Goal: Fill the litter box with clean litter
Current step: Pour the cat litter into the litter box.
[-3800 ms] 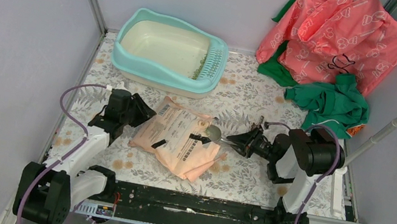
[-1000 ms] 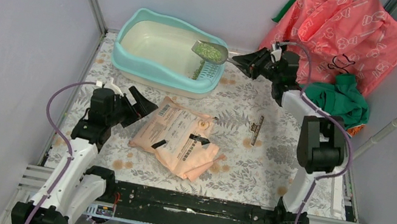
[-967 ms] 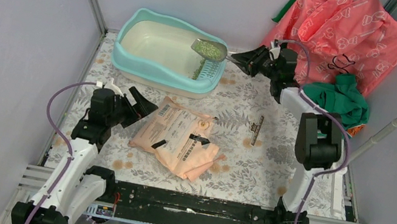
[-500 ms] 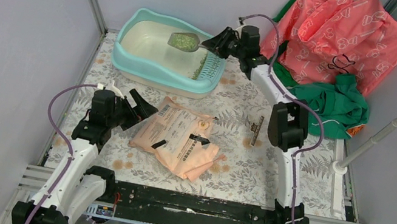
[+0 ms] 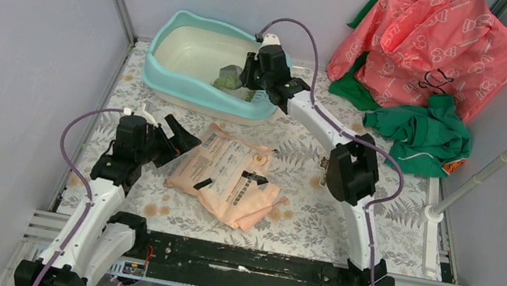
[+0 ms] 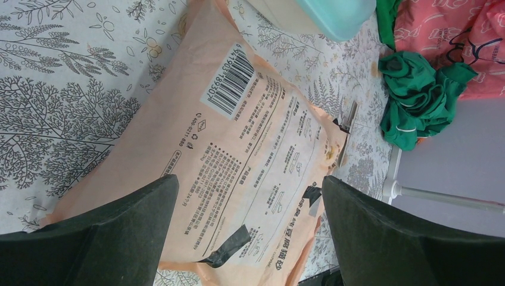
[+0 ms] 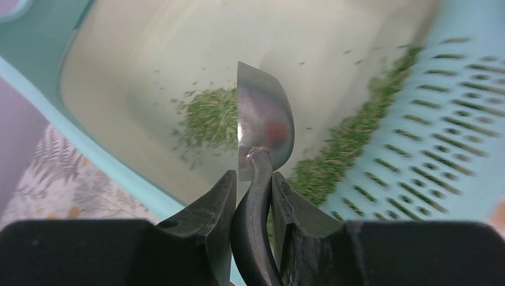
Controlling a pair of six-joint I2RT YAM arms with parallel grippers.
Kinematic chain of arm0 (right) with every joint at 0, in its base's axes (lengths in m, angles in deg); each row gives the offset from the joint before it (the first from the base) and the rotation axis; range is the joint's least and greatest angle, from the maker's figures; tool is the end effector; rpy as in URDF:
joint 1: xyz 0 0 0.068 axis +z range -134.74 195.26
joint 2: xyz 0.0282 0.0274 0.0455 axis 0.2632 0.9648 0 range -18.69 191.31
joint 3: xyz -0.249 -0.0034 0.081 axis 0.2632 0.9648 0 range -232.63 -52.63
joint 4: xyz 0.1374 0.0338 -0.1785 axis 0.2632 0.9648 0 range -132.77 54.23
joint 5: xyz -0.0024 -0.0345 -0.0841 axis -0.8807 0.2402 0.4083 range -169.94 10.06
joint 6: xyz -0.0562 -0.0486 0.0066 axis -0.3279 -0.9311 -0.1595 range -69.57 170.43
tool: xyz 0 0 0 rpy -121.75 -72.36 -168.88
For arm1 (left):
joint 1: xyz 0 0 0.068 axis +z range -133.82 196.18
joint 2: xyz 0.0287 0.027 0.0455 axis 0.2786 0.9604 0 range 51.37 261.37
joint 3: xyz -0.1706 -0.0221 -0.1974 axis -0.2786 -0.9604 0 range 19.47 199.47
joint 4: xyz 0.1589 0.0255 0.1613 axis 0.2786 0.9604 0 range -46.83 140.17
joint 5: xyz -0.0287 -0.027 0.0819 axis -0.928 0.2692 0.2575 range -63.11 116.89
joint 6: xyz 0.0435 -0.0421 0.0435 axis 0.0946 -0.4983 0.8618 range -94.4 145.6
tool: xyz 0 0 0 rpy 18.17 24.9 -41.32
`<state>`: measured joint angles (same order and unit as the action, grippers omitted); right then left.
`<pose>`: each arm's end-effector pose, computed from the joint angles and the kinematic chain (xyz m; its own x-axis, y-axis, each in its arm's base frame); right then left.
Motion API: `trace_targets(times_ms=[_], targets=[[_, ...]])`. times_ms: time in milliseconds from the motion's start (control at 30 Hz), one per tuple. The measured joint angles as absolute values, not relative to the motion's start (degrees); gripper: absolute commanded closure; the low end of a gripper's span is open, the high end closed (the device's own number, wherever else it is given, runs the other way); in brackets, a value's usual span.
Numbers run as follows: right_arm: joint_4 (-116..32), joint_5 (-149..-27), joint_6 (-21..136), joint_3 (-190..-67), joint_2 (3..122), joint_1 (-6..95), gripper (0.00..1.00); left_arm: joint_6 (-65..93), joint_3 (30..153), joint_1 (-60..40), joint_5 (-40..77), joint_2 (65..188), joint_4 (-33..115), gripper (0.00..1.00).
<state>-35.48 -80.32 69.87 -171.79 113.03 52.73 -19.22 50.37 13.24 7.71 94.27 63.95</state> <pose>0.4232 0.3247 0.2688 -0.4583 0.0678 -0.8862 -0.4888 0.8135 0.3150 0.1622 -0.0289 0.2287 -0.6120 -0.6353 -0.4711 -0.1510 0.6786 -0.7188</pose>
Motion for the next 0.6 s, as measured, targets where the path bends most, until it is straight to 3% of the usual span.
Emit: trace_targets(times_ms=[400, 600], targets=[[-39.61, -65.79, 51.32, -162.28, 95.76, 53.02, 1.0, -19.22, 50.37, 13.24, 7.68, 94.92, 63.88, 0.01], [-42.02, -62.18, 42.62, -161.32, 92.76, 57.15, 1.0, -19.24, 50.37, 13.24, 7.53, 95.99, 63.73, 0.01]])
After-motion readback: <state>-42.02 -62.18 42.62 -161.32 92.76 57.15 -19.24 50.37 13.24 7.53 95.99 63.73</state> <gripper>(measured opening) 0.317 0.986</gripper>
